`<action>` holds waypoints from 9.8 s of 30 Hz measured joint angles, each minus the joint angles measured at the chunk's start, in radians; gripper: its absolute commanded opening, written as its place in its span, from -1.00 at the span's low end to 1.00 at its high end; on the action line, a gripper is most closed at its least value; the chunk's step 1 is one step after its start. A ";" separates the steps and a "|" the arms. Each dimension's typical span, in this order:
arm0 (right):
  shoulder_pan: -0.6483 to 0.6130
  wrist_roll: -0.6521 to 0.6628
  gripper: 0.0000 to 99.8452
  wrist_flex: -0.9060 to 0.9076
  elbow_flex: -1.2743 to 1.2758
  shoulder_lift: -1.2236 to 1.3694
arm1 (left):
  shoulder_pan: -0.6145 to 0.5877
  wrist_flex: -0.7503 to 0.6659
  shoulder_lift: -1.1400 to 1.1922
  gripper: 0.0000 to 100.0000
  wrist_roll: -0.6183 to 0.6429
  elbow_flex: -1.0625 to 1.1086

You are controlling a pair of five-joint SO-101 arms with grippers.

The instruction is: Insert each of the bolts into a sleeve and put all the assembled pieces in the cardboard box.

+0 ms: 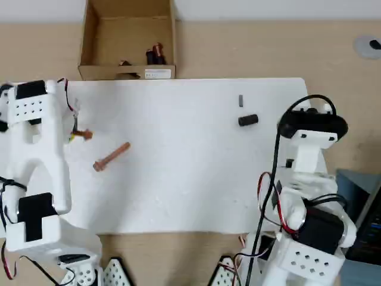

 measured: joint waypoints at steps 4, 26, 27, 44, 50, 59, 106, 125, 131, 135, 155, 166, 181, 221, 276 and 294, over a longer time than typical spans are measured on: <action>0.000 0.000 -0.98 0.000 0.000 0.000 | 0.000 -0.077 0.000 -0.99 0.184 0.054; 0.000 0.000 -0.98 0.000 0.000 0.000 | 0.002 -0.094 0.000 -0.52 0.222 0.071; 0.000 0.000 -0.98 0.000 0.000 0.000 | 0.002 -0.094 0.000 -0.52 0.222 0.071; 0.000 0.000 -0.98 0.000 0.002 0.000 | 0.002 0.077 -0.133 -0.52 -0.459 0.023; 0.000 0.000 -0.98 0.000 0.002 0.000 | 0.002 0.164 -0.133 -0.52 -0.870 0.012; 0.000 0.000 -0.98 0.000 0.002 0.000 | 0.002 0.147 -0.133 -0.52 -1.468 0.012; 0.002 0.000 -0.98 -0.028 0.018 0.000 | 0.074 -0.201 0.292 -0.95 -2.279 0.008; 0.002 0.167 -0.98 -0.026 -0.006 0.000 | 0.140 0.245 0.117 -0.99 -1.961 -0.222; 0.002 0.196 -0.98 -0.026 -0.069 0.000 | 0.227 0.407 -0.064 -0.99 -1.840 -0.222; 0.002 0.196 -0.98 -0.026 -0.097 -0.002 | 0.270 0.420 -0.212 -0.99 -1.703 -0.176; -0.069 0.068 -0.98 -0.114 0.106 -0.379 | 0.331 -0.061 -0.951 -0.99 -1.278 0.563; -0.361 -0.071 -0.98 -0.259 0.299 -0.483 | 0.333 -0.327 -1.307 -0.99 -1.025 0.864; -0.727 -0.071 -0.98 -0.281 0.512 -0.597 | 0.529 -0.361 -1.849 -1.00 -0.743 1.106; -1.117 -0.071 -0.98 -0.373 0.575 -0.597 | 0.821 -0.353 -1.861 -1.00 -0.534 1.105; -1.115 -0.071 -0.98 -0.371 0.577 -0.597 | 0.911 -0.167 -1.864 -0.53 -0.855 1.158; -1.115 -0.071 -0.98 -0.371 0.577 -0.597 | 0.729 -0.098 -1.864 -0.57 -0.884 0.997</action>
